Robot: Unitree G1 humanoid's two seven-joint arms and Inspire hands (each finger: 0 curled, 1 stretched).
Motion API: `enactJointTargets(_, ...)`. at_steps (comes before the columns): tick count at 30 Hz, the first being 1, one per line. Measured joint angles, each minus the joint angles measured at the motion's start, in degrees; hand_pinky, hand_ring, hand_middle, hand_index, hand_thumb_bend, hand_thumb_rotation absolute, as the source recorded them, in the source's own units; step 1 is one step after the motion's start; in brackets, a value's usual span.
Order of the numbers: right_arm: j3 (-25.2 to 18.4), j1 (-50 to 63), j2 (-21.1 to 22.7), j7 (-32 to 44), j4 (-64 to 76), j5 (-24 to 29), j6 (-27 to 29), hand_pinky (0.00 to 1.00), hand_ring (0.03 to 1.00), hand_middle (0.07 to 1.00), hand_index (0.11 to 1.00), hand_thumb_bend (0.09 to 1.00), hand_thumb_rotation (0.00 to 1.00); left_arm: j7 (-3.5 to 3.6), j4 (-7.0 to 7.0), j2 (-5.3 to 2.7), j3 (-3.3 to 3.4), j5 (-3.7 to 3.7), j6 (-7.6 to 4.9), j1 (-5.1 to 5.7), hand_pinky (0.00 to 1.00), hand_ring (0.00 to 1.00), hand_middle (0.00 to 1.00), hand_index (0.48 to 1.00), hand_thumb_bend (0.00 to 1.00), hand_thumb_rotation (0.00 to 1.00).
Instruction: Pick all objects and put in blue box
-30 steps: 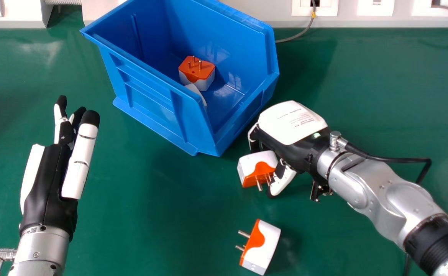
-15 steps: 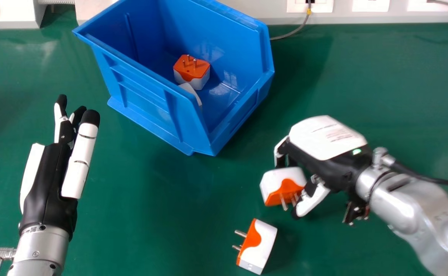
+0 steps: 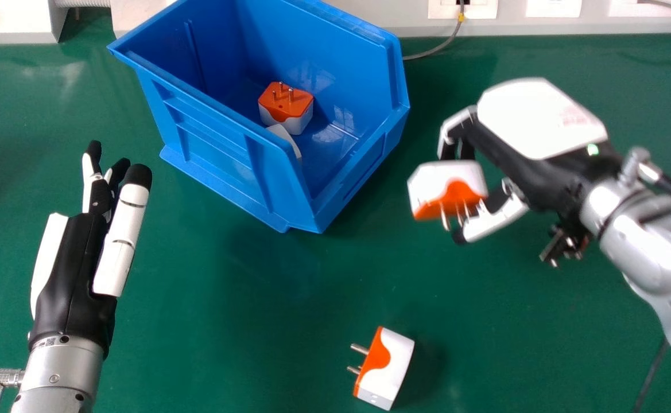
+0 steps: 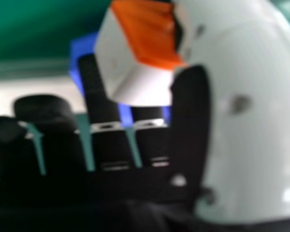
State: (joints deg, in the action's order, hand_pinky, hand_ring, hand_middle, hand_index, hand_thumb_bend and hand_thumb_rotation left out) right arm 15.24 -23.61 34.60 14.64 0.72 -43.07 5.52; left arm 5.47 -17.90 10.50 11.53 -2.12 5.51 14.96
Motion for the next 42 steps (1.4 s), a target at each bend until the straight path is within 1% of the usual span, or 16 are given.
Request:
enactJointTargets(4, 0.5, -5.5, -2.6, -1.7, -2.7, -0.7, 0.3, 0.04, 0.091, 0.171, 0.469, 0.491, 0.15, -0.09, 0.62, -0.02, 0.07, 0.01, -0.01, -0.12, 0.92, 0.96, 0.98, 0.998, 0.54, 1.0)
enactJointTargets(13, 5.6, -19.8, -10.5, -7.0, -18.5, -4.5, 1.7, 0.03, 0.076, 0.146, 0.469, 0.492, 0.15, -0.04, 0.94, -0.16, 0.03, 0.46, -0.17, -0.29, 0.92, 0.96, 0.98, 0.998, 0.53, 1.0)
enactJointTargets(15, 7.0, -23.1, -12.8, -8.7, -23.8, -4.9, 2.1, 0.03, 0.079, 0.149, 0.469, 0.491, 0.15, -0.2, 0.99, -0.2, 0.13, 0.46, -0.31, -0.04, 0.92, 0.96, 0.98, 0.997, 0.53, 1.0)
enactJointTargets(17, 8.3, -26.3, -14.9, -10.2, -29.4, -5.2, 2.3, 0.03, 0.082, 0.152, 0.469, 0.491, 0.15, -0.21, 0.98, -0.37, 0.01, 0.46, -0.46, 0.05, 0.92, 0.96, 0.98, 0.997, 0.53, 1.0)
enactJointTargets(19, 9.9, -29.0, -16.5, -11.7, -34.2, -6.2, 2.6, 0.04, 0.084, 0.156, 0.469, 0.491, 0.15, -0.33, 0.92, -0.41, 0.03, 0.43, -0.5, 0.22, 0.92, 0.96, 0.98, 0.997, 0.53, 1.0)
enactJointTargets(23, 12.8, -34.9, -20.1, -14.2, -45.1, -7.4, 2.6, 0.05, 0.1, 0.181, 0.47, 0.49, 0.15, -0.42, 0.77, -0.43, -0.06, 0.02, -0.84, 0.84, 0.92, 0.96, 0.98, 0.997, 0.53, 1.0)
enactJointTargets(25, 13.9, -37.7, -21.9, -15.0, -49.7, -7.5, 2.3, 0.06, 0.107, 0.186, 0.469, 0.49, 0.15, -0.42, 0.76, -0.44, -0.07, -0.01, -1.32, 1.11, 0.91, 0.96, 0.98, 0.997, 0.53, 1.0)
enactJointTargets(27, 14.9, -40.4, -23.9, -15.6, -54.0, -7.5, 1.4, 0.07, 0.128, 0.221, 0.469, 0.493, 0.14, -0.4, 0.77, -0.44, -0.08, -0.01, -1.78, 1.32, 0.91, 0.96, 0.98, 0.997, 0.53, 1.0)
enactJointTargets(29, 15.7, -43.0, -25.7, -16.5, -58.3, -7.4, 1.1, 0.07, 0.126, 0.212, 0.469, 0.495, 0.14, -0.4, 0.75, -0.45, -0.07, 0.0, -2.39, 1.63, 0.91, 0.96, 0.98, 0.997, 0.53, 1.0)
enactJointTargets(33, 17.2, -46.5, -29.1, -19.0, -64.9, -7.4, -0.1, 0.06, 0.11, 0.187, 0.469, 0.498, 0.13, -0.34, 0.73, -0.48, -0.06, 0.08, -2.85, 2.33, 0.91, 0.96, 0.98, 0.997, 0.53, 1.0)
enactJointTargets(35, 18.4, -47.6, -30.7, -20.6, -67.9, -7.6, -1.1, 0.04, 0.097, 0.17, 0.468, 0.501, 0.12, -0.35, 0.69, -0.51, -0.04, 0.19, -2.93, 2.46, 0.91, 0.96, 0.98, 0.997, 0.53, 1.0)
enactJointTargets(38, 20.9, -48.8, -32.7, -22.6, -71.2, -9.2, -2.5, 0.04, 0.093, 0.165, 0.468, 0.503, 0.12, -0.35, 0.26, -0.62, -0.04, 0.48, -2.93, 2.99, 0.91, 0.96, 0.98, 0.997, 0.53, 1.0)
enactJointTargets(42, 22.3, -49.7, -34.0, -24.0, -73.3, -9.5, -3.4, 0.03, 0.085, 0.154, 0.469, 0.508, 0.12, -0.36, -0.95, -0.96, -0.12, 0.57, -2.93, 4.05, 0.91, 0.96, 0.98, 0.997, 0.53, 1.0)
